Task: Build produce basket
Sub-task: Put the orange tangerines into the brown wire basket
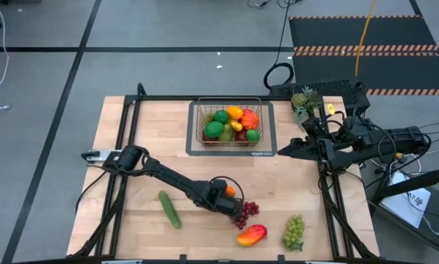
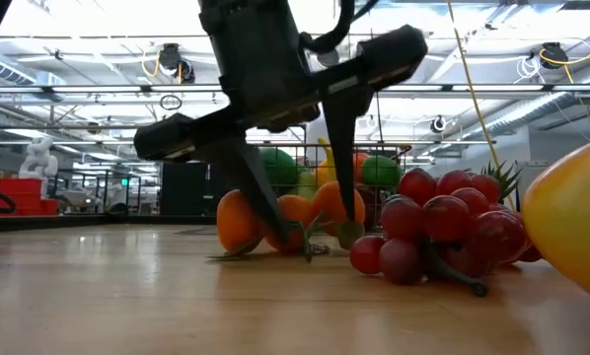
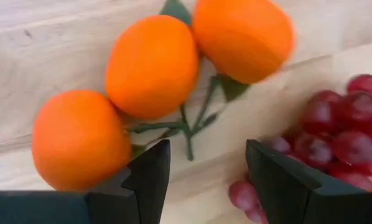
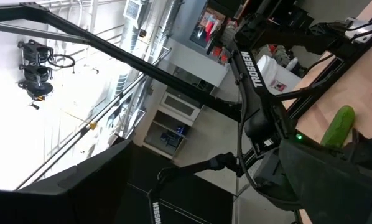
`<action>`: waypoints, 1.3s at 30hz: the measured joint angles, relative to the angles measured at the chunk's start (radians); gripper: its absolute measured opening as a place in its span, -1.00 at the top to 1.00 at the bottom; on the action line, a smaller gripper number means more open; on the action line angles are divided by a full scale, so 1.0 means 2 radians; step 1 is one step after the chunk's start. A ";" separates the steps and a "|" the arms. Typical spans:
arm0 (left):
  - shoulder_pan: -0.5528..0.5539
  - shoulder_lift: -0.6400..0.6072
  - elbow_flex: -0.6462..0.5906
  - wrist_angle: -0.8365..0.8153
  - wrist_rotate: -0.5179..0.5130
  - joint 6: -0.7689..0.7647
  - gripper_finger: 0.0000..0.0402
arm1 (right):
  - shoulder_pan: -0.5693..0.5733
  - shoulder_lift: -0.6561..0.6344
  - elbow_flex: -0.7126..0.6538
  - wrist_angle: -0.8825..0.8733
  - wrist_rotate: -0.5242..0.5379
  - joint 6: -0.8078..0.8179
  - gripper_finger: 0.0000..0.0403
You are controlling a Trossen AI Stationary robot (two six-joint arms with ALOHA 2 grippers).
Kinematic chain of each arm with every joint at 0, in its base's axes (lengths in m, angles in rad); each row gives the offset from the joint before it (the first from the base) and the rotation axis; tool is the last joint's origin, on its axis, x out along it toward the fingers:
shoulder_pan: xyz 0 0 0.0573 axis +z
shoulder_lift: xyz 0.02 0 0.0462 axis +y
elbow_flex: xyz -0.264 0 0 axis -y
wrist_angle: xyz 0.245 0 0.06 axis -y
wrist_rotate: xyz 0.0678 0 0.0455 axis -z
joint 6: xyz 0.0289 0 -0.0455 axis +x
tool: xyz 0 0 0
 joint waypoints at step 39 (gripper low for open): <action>0.002 0.013 -0.003 -0.015 -0.013 0.086 0.95 | 0.000 0.003 0.000 0.002 0.016 0.011 -0.96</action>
